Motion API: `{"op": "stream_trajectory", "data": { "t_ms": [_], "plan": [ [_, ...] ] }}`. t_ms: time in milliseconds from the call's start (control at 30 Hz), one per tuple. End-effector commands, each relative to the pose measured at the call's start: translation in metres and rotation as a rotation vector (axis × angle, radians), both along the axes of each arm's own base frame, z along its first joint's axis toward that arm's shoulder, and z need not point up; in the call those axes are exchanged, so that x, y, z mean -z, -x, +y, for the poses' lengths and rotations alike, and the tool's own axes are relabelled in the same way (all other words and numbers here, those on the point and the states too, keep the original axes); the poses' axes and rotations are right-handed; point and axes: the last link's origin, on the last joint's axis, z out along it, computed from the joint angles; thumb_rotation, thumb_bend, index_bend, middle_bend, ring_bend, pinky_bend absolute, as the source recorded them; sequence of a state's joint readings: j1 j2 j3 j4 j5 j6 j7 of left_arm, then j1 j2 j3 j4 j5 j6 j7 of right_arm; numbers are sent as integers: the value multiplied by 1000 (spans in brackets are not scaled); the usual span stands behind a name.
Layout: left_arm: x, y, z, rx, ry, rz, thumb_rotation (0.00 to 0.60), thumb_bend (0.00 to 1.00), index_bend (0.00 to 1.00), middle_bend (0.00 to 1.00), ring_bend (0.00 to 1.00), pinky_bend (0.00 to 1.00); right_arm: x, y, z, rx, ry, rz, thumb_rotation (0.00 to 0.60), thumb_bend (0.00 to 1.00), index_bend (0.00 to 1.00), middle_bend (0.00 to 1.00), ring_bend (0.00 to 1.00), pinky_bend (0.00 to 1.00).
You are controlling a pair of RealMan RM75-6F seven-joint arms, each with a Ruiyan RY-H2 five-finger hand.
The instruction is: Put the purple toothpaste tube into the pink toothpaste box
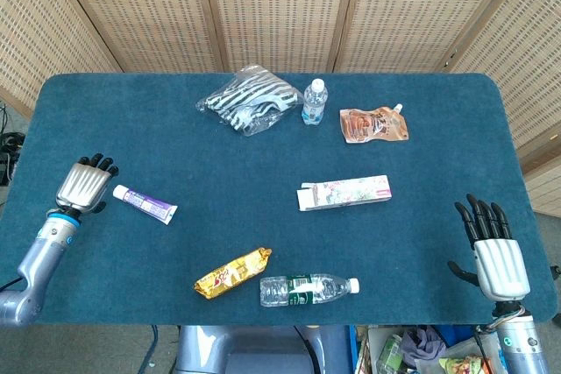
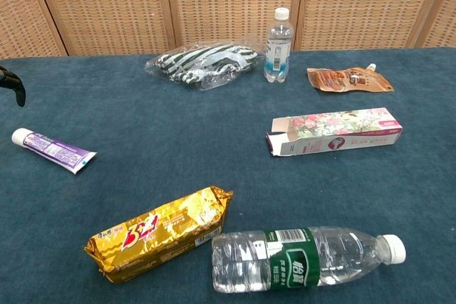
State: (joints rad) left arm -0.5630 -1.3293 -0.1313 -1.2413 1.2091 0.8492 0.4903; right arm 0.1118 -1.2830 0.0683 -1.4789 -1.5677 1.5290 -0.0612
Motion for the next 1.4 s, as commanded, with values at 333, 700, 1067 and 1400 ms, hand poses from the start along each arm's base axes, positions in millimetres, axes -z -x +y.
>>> {"op": "stream_trajectory", "data": {
  "t_ms": [333, 700, 1067, 1400],
  "plan": [
    [26, -1, 8, -21, 51, 54, 600, 242, 339, 240, 156, 253, -2, 1, 0, 3, 8, -10, 600, 5, 26, 0, 0, 0],
    [43, -10, 15, -28, 70, 61, 600, 242, 354, 250, 162, 257, -3, 2, -1, 6, 9, -14, 600, 5, 26, 0, 0, 0],
    [56, -11, 15, -36, 91, 65, 600, 242, 406, 295, 202, 291, -2, 2, -1, 6, 8, -12, 600, 5, 26, 0, 0, 0],
    [63, -7, 12, -30, 80, 59, 600, 278, 675, 562, 437, 467, -3, 1, 0, -2, 14, -18, 600, 5, 27, 0, 0, 0]
  ]
}}
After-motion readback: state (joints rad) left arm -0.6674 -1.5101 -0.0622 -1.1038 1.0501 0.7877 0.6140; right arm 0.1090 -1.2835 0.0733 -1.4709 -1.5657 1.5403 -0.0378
